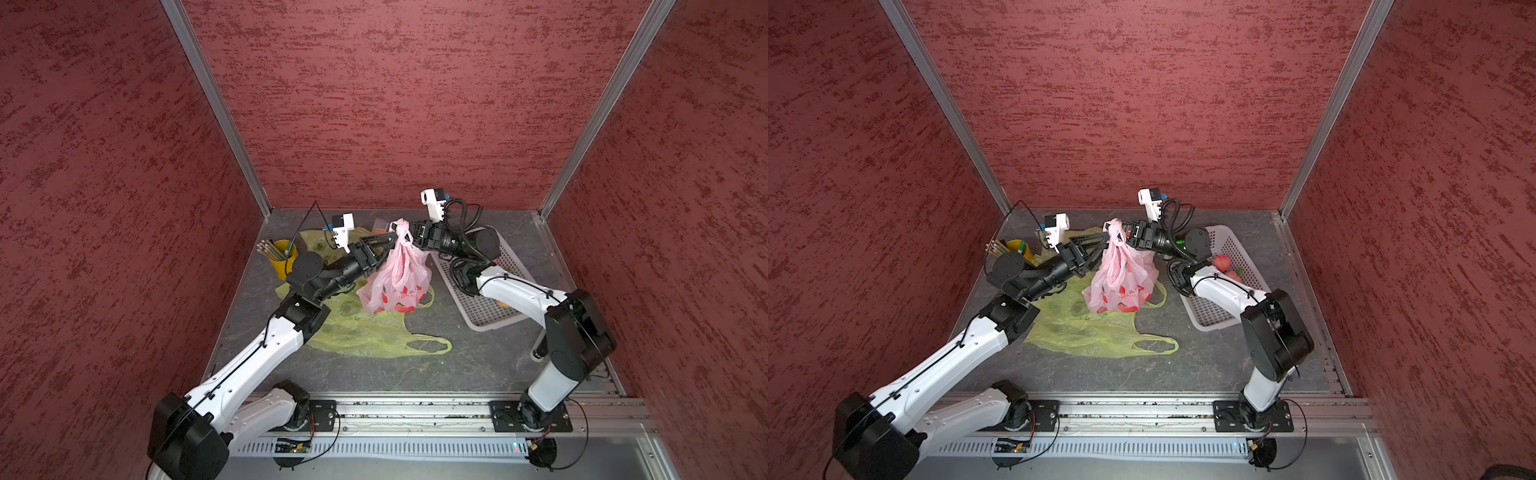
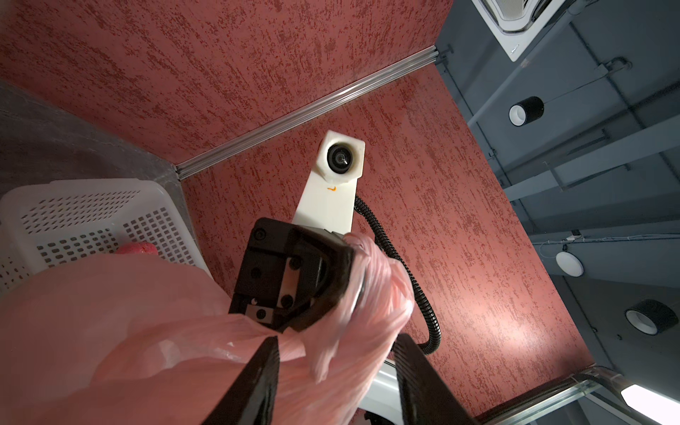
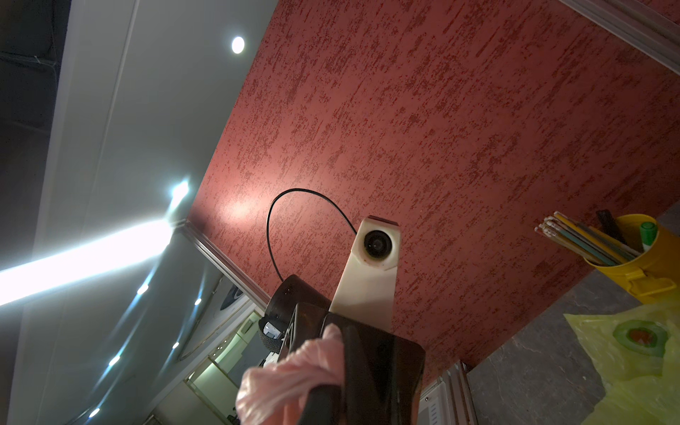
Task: Place the peach into a plastic bag & tie a knot
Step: Tie the plastic bag to the plastic bag.
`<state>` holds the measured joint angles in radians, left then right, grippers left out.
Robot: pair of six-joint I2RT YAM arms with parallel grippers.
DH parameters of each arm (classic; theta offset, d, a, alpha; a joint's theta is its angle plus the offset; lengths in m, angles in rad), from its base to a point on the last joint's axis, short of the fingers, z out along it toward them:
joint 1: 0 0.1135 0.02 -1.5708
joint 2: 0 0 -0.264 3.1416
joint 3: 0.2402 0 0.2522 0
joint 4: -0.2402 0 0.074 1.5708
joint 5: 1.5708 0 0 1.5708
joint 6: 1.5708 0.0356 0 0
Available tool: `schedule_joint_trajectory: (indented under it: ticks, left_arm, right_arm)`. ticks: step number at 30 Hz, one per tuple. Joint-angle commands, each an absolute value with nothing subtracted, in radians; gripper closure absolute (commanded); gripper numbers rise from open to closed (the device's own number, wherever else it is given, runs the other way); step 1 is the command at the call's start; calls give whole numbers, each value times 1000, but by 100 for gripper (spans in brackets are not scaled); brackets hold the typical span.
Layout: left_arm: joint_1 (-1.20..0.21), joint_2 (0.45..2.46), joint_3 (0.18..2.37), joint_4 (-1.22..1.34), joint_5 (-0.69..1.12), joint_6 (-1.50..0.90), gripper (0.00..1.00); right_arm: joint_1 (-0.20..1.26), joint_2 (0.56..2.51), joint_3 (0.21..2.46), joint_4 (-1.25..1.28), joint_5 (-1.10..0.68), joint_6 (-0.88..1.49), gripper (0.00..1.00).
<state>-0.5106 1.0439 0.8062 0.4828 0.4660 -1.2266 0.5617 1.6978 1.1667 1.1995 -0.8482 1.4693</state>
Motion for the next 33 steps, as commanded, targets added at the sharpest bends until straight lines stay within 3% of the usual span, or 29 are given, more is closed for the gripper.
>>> schedule_joint_trajectory:
  ticks: [1,18,28,33]
  left_arm:
    - [-506,1045,804,553,459,-1243,49]
    - [-497,1056,803,600,448,-1278,81]
    - [-494,1066,807,535,443,-1271,79]
    - [-494,1071,801,539,443,-1272,84]
  right_arm:
    - [569,1666,1182,1244,-830,1488,100]
    - [570,1665,1174,1257,-835,1494,100]
    - [571,1663,1167,1255,-840,1491,100]
    - [572,1668,1167,1255,-841,1490,100]
